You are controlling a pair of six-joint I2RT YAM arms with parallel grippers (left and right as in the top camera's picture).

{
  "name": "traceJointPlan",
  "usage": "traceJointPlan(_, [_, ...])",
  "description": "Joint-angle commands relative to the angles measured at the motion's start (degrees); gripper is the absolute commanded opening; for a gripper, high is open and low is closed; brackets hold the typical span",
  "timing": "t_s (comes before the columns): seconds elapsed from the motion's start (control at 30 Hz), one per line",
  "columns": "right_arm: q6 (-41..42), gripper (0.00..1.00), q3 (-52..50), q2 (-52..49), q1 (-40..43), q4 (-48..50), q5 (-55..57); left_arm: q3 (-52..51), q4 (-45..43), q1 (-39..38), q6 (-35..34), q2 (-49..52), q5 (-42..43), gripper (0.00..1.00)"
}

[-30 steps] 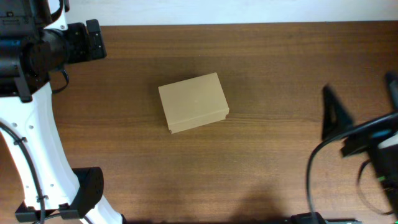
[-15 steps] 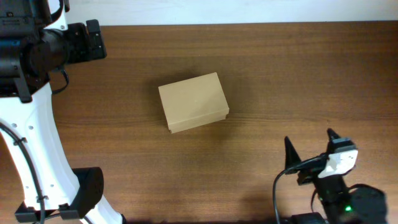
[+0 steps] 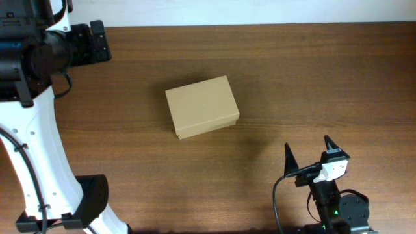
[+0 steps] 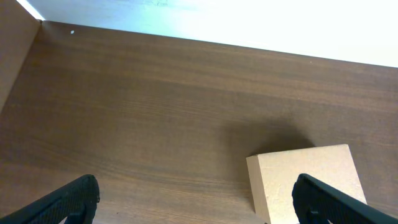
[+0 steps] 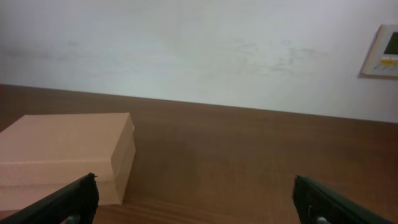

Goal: Pack container

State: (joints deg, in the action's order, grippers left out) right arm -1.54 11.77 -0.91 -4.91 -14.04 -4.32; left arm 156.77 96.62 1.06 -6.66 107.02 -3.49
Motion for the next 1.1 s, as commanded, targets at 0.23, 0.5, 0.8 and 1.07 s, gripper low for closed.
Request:
traceJointPlan(0.23, [0.3, 0.99, -3.8, 0.8, 0.5, -2.5, 0.5, 0.6, 0.0, 0.2, 0.3, -0.2, -0.4, 1.00])
traceJointPlan(0.5, [0.3, 0.99, -6.7, 0.8, 0.5, -2.4, 0.5, 0.6, 0.0, 0.2, 0.3, -0.2, -0.4, 1.00])
traceJointPlan(0.8, [0.3, 0.99, -6.7, 0.8, 0.5, -2.4, 0.5, 0.6, 0.0, 0.2, 0.3, -0.2, -0.4, 1.00])
traceJointPlan(1.07, [0.3, 0.99, -6.7, 0.8, 0.5, -2.4, 0.5, 0.6, 0.0, 0.2, 0.3, -0.2, -0.4, 1.00])
